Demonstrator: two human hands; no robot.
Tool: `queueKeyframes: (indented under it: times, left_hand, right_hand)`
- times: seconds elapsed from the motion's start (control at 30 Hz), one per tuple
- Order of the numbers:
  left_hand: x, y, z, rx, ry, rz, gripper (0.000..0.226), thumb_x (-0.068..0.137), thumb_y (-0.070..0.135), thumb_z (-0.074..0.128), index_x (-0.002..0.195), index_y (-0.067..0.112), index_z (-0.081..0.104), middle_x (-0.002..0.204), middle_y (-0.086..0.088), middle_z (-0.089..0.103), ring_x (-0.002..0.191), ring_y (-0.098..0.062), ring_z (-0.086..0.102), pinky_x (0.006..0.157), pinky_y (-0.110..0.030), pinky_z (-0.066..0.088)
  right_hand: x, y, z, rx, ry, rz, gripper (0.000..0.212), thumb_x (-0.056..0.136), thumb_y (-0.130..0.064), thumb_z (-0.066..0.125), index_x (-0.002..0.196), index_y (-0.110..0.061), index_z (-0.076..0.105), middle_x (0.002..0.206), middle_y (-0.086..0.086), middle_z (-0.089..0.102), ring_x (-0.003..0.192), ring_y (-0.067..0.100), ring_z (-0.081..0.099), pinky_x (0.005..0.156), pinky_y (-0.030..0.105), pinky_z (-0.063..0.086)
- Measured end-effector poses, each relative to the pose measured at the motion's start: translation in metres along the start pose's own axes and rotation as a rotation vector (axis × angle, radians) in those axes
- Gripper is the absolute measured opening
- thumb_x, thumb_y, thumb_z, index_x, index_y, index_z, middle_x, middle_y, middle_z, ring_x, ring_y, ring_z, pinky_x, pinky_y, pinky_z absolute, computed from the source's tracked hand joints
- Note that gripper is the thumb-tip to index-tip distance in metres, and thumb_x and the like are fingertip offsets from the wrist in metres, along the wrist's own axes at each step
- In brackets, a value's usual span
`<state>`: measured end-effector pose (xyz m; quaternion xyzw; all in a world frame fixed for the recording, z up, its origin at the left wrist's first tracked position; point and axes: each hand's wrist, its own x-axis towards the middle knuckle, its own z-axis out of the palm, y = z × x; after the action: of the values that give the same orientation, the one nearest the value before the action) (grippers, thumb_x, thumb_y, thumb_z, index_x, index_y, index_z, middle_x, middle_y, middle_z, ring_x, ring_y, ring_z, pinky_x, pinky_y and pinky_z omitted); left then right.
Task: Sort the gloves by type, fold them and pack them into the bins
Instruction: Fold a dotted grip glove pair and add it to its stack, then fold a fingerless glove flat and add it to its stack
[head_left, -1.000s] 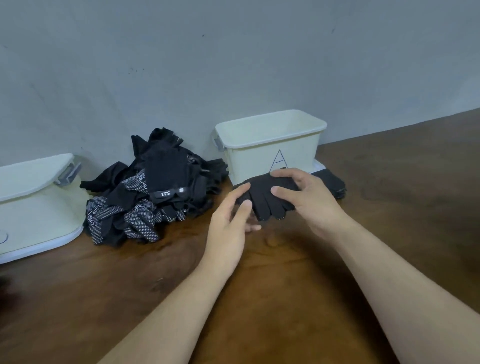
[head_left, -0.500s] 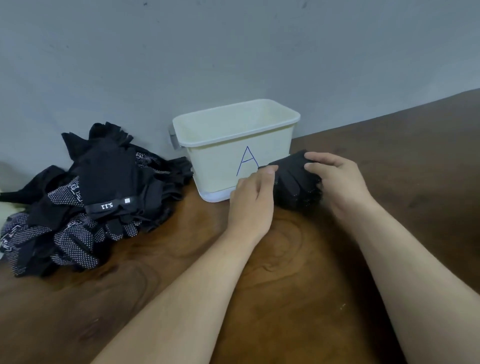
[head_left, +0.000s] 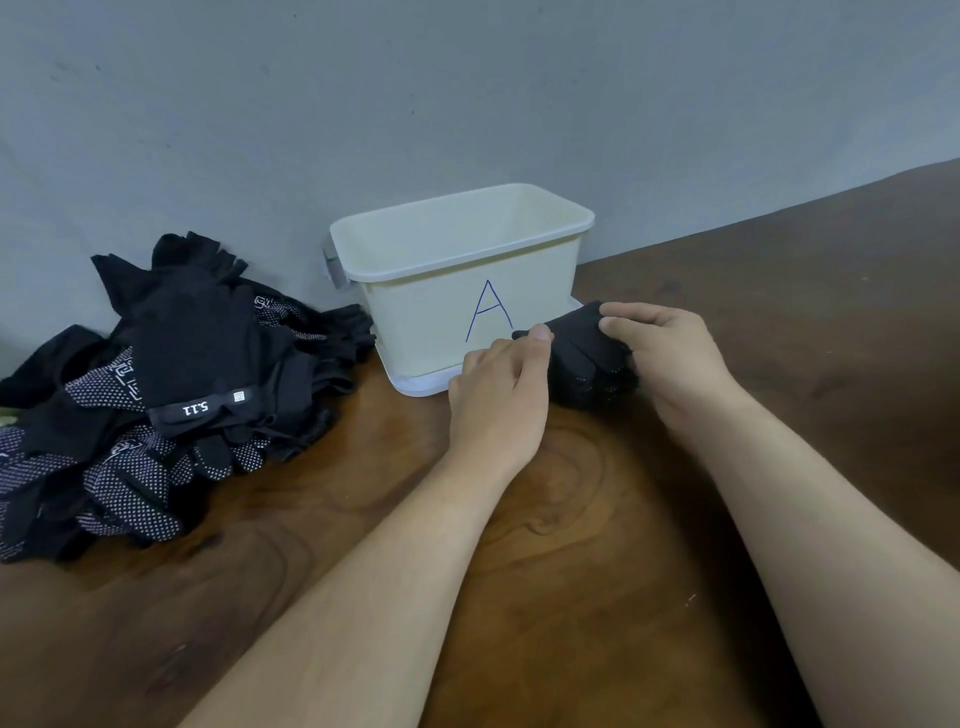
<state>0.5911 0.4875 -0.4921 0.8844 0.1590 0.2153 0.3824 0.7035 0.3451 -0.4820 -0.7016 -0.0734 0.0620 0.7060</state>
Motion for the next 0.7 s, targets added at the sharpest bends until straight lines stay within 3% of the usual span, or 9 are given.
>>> queueKeyframes:
  times: [0.1,0.2,0.33,0.43,0.57,0.63,0.7]
  left_hand:
    - [0.000,0.001,0.001,0.040,0.007,0.010,0.055,0.112,0.049,0.018,0.131,0.034,0.068,0.125,0.010,0.064,0.118,-0.009,0.039,0.103,-0.035,0.025]
    - [0.003,-0.003,0.003,0.124,0.016,-0.007,0.053,0.112,0.053,0.022,0.128,0.036,0.069,0.125,0.009,0.059,0.121,-0.013,0.039,0.107,-0.037,0.028]
    - [0.000,-0.005,0.001,0.065,0.056,-0.033,0.044,0.111,0.053,0.029,0.135,0.043,0.064,0.132,0.010,0.052,0.129,-0.011,0.036,0.107,-0.031,0.028]
    - [-0.011,-0.010,-0.010,-0.020,0.089,-0.032,0.041,0.111,0.051,0.034,0.133,0.042,0.067,0.130,0.011,0.053,0.127,-0.008,0.036,0.114,-0.033,0.035]
    - [-0.046,-0.025,-0.042,0.006,0.115,-0.019,0.040,0.110,0.050,0.037,0.119,0.040,0.074,0.116,0.021,0.054,0.117,0.000,0.034,0.117,-0.033,0.033]
    - [-0.068,-0.038,-0.066,0.039,0.117,-0.009,0.038,0.110,0.051,0.037,0.118,0.044,0.073,0.113,0.024,0.054,0.117,0.001,0.035,0.116,-0.034,0.034]
    - [-0.090,-0.054,-0.091,0.042,0.122,-0.012,0.036,0.110,0.052,0.038,0.117,0.046,0.073,0.114,0.027,0.054,0.119,0.002,0.037,0.115,-0.035,0.036]
  right_hand:
    - [-0.002,-0.001,-0.001,-0.097,0.006,-0.028,0.022,0.099,-0.019,0.074,0.117,-0.027,0.081,0.111,-0.009,0.075,0.112,0.014,0.070,0.098,0.037,0.059]
    - [-0.006,0.000,-0.004,-0.412,0.013,-0.143,0.029,0.102,-0.027,0.070,0.131,-0.027,0.076,0.118,-0.011,0.072,0.112,0.012,0.067,0.086,0.025,0.054]
    - [-0.010,0.002,-0.004,-0.806,0.097,-0.361,0.034,0.104,-0.036,0.063,0.133,-0.023,0.074,0.136,-0.002,0.070,0.129,0.024,0.060,0.106,0.035,0.050]
    - [-0.020,-0.004,0.002,-0.811,0.141,-0.509,0.027,0.107,-0.032,0.059,0.125,-0.024,0.076,0.129,-0.008,0.068,0.122,0.018,0.055,0.092,0.024,0.043]
    - [-0.045,-0.003,0.020,-0.737,0.021,-0.636,0.016,0.103,-0.027,0.065,0.114,-0.028,0.077,0.116,-0.018,0.064,0.111,0.011,0.055,0.081,0.011,0.036]
    - [-0.059,-0.003,0.030,-0.745,-0.024,-0.673,0.015,0.104,-0.028,0.065,0.113,-0.030,0.076,0.114,-0.023,0.061,0.110,0.007,0.053,0.081,0.012,0.039]
    - [-0.076,-0.006,0.042,-0.690,-0.047,-0.700,0.014,0.104,-0.029,0.065,0.111,-0.031,0.077,0.112,-0.022,0.065,0.109,0.006,0.053,0.085,0.022,0.047]
